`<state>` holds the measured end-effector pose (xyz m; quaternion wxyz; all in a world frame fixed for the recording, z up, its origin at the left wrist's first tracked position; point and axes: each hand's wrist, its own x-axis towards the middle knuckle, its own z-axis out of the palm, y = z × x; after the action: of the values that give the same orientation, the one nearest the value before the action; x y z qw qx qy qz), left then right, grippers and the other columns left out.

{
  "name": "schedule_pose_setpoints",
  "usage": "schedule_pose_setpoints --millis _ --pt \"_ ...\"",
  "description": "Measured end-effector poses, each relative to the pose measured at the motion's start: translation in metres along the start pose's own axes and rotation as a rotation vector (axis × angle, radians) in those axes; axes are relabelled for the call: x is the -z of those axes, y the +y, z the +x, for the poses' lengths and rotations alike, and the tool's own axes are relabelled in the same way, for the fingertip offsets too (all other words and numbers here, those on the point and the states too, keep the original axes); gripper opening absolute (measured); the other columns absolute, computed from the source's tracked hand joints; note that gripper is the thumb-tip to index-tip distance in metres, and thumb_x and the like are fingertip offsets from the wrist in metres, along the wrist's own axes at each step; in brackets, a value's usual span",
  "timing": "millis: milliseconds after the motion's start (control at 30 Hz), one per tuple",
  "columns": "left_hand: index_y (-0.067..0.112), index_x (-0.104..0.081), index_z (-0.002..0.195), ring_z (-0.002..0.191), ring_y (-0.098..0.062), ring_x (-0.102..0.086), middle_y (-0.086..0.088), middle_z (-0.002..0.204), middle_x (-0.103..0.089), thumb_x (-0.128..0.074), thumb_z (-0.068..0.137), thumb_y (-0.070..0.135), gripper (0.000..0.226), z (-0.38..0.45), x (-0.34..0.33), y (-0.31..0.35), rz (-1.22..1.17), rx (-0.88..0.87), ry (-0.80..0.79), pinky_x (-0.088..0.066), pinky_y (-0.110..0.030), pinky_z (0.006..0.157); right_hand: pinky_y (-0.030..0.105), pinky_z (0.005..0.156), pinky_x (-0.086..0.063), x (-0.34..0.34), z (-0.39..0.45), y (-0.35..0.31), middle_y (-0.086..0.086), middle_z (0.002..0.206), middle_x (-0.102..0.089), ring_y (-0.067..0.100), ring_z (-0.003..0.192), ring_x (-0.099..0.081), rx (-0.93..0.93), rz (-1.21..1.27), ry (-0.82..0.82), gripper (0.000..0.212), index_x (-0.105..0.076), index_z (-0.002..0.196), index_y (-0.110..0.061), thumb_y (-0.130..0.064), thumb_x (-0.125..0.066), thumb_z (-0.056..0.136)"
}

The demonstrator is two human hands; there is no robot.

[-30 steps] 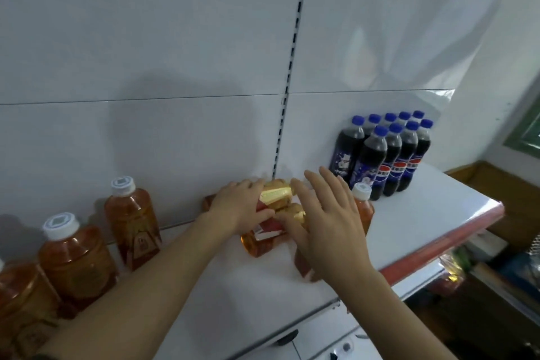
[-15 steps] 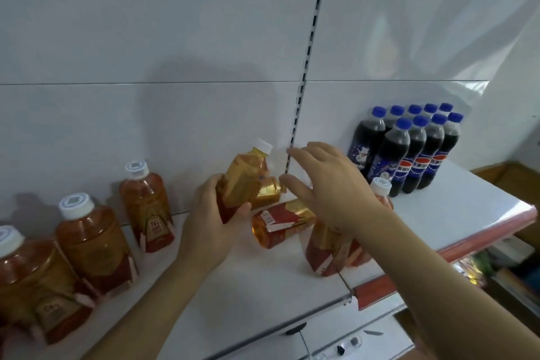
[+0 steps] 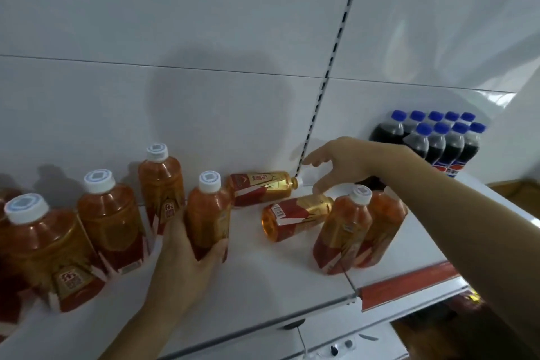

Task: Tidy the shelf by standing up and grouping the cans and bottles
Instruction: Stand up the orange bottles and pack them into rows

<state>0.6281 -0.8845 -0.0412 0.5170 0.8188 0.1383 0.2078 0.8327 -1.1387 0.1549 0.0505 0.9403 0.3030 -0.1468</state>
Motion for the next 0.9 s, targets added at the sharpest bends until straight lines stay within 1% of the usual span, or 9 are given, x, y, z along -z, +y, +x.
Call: schedule_pose_setpoints --millis 100,167,267,367,433,533,700,800,900 --pt "0.026 -0.034 0.151 0.128 -0.03 -0.061 -0.006 0.148 -0.055 -0.08 0.083 0.053 0.086 -0.008 0.01 0.017 0.397 0.019 0.007 -0.057 -0.05 0.097 0.042 0.119 -0.043 0.002 0.008 0.032 -0.013 0.139 -0.068 0.016 0.131 -0.063 -0.062 0.054 -0.003 0.081 -0.058 0.151 -0.038 -0.063 -0.086 0.079" --pt "0.014 -0.048 0.133 0.105 -0.037 -0.067 -0.013 0.125 -0.061 -0.082 0.08 0.051 0.073 -0.028 0.011 0.032 0.583 -0.019 0.119 -0.06 -0.049 0.077 0.042 0.119 -0.044 -0.003 0.014 0.048 -0.013 0.137 -0.069 0.014 0.129 -0.064 -0.077 0.086 -0.003 0.082 -0.059 0.149 -0.038 -0.065 -0.086 0.077" --pt "0.019 -0.056 0.11 0.075 -0.018 -0.066 0.003 0.093 -0.063 -0.085 0.078 0.036 0.047 -0.059 -0.006 0.058 0.477 -0.279 0.162 -0.054 -0.03 0.058 0.04 0.119 -0.044 -0.013 0.02 0.058 -0.012 0.137 -0.07 0.013 0.127 -0.065 -0.055 0.129 0.005 0.082 -0.058 0.15 -0.038 -0.065 -0.085 0.078" --pt "0.026 -0.055 0.132 0.102 -0.013 -0.066 0.007 0.118 -0.065 -0.069 0.095 0.037 0.041 -0.04 -0.044 0.07 0.461 -0.438 -0.07 -0.054 -0.024 0.081 0.04 0.119 -0.044 -0.019 0.028 0.057 -0.01 0.139 -0.069 0.015 0.127 -0.065 -0.011 0.126 0.008 0.082 -0.056 0.152 -0.037 -0.068 -0.082 0.08" --pt "0.026 -0.046 0.151 0.127 -0.013 -0.056 0.006 0.144 -0.055 -0.062 0.102 0.039 0.053 -0.009 -0.07 0.079 0.463 -0.422 -0.153 -0.049 -0.026 0.102 0.041 0.118 -0.045 -0.019 0.033 0.057 -0.01 0.139 -0.069 0.015 0.126 -0.064 0.011 0.12 0.024 0.082 -0.055 0.152 -0.037 -0.07 -0.08 0.081" --pt "0.021 -0.033 0.161 0.144 -0.018 -0.042 0.002 0.158 -0.044 -0.065 0.101 0.043 0.071 0.039 -0.104 0.089 0.568 -0.413 -0.25 -0.042 -0.035 0.115 0.041 0.118 -0.045 -0.015 0.035 0.059 -0.008 0.139 -0.068 0.017 0.126 -0.064 0.038 0.109 0.044 0.077 -0.055 0.153 -0.035 -0.066 -0.078 0.086" --pt "0.021 -0.042 0.152 0.127 -0.026 -0.056 -0.005 0.145 -0.056 -0.06 0.096 0.066 0.074 0.081 -0.142 0.084 0.844 -0.322 -0.505 -0.052 -0.046 0.101 0.04 0.118 -0.044 -0.009 0.032 0.066 -0.009 0.14 -0.067 0.016 0.128 -0.062 0.056 0.1 0.07 0.075 -0.053 0.155 -0.035 -0.067 -0.073 0.089" --pt "0.021 -0.046 0.144 0.111 -0.026 -0.063 -0.005 0.132 -0.062 -0.055 0.094 0.072 0.072 0.09 -0.157 0.084 0.939 -0.293 -0.535 -0.056 -0.045 0.088 0.041 0.118 -0.044 -0.01 0.037 0.069 -0.008 0.14 -0.067 0.017 0.126 -0.062 0.063 0.106 0.066 0.075 -0.054 0.154 -0.035 -0.068 -0.073 0.089" --pt "0.02 -0.042 0.15 0.114 -0.025 -0.062 -0.005 0.136 -0.06 -0.054 0.092 0.078 0.082 0.092 -0.161 0.082 0.936 -0.296 -0.532 -0.052 -0.04 0.084 0.042 0.119 -0.045 -0.01 0.044 0.068 -0.007 0.14 -0.066 0.019 0.128 -0.062 0.069 0.104 0.059 0.076 -0.054 0.155 -0.034 -0.068 -0.073 0.089"
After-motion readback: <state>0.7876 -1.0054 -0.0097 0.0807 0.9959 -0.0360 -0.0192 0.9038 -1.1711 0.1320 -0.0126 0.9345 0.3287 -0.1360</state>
